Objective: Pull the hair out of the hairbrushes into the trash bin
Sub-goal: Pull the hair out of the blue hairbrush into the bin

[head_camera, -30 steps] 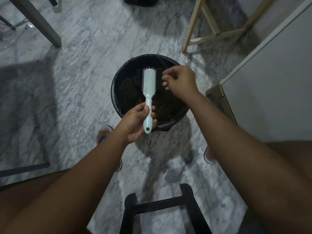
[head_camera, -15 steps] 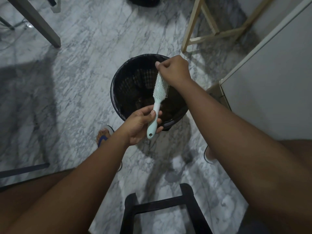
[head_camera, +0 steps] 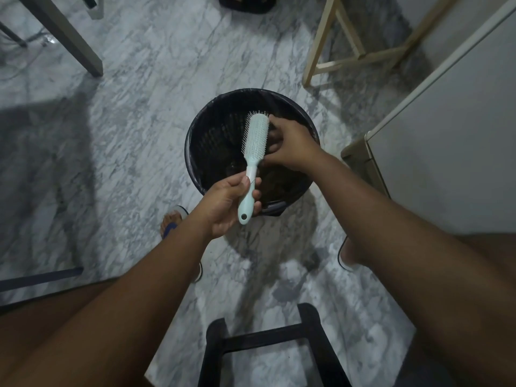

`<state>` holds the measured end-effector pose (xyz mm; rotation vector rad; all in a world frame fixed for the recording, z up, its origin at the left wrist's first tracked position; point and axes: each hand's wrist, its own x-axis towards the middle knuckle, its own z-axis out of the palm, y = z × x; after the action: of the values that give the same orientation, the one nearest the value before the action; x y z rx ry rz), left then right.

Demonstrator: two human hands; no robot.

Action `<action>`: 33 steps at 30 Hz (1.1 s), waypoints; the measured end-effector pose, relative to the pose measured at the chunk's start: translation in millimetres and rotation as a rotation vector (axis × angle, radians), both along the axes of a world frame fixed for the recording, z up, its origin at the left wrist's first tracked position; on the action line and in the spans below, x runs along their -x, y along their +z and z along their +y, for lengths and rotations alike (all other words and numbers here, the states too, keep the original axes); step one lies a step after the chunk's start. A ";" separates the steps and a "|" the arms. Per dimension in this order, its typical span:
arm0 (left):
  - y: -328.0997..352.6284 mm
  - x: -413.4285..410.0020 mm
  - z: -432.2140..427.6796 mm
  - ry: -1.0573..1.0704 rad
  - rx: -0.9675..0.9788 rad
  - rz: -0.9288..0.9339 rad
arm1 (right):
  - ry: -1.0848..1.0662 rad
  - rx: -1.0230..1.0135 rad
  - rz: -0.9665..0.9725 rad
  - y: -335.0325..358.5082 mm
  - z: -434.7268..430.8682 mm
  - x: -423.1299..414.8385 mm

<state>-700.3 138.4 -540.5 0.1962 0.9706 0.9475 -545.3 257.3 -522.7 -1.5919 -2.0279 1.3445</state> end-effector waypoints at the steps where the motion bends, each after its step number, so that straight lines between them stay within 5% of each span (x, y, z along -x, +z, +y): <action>1: 1.7 -1.7 0.6 -0.011 -0.003 0.003 | -0.005 -0.111 -0.014 -0.4 0.8 0.8; 3: 4.2 -2.4 2.3 -0.012 -0.018 -0.021 | -0.101 -0.246 0.011 0.0 3.5 2.5; 8: 4.5 2.6 5.2 0.049 -0.026 -0.088 | -0.378 -0.084 0.112 -1.7 10.0 -1.0; 14: 3.9 -0.1 6.6 0.093 0.020 -0.151 | -0.062 -0.022 0.089 6.5 -4.9 -2.9; 18: 2.8 -1.4 7.8 0.044 0.022 -0.142 | -0.033 -0.073 0.038 6.6 -0.3 -6.9; 24: -3.7 -4.1 5.0 0.072 0.016 -0.006 | -0.451 -0.075 0.165 5.3 11.1 -3.0; 29: -0.8 -10.0 4.2 0.034 -0.002 0.036 | 0.000 -0.072 -0.105 12.9 -6.3 15.9; 33: 3.6 -11.8 6.2 0.011 -0.012 0.040 | -0.066 -0.161 -0.182 13.0 0.4 24.9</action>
<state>-688.5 144.6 -536.9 0.2205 1.0037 0.9622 -570.2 257.6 -509.8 -1.7453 -2.1046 1.0183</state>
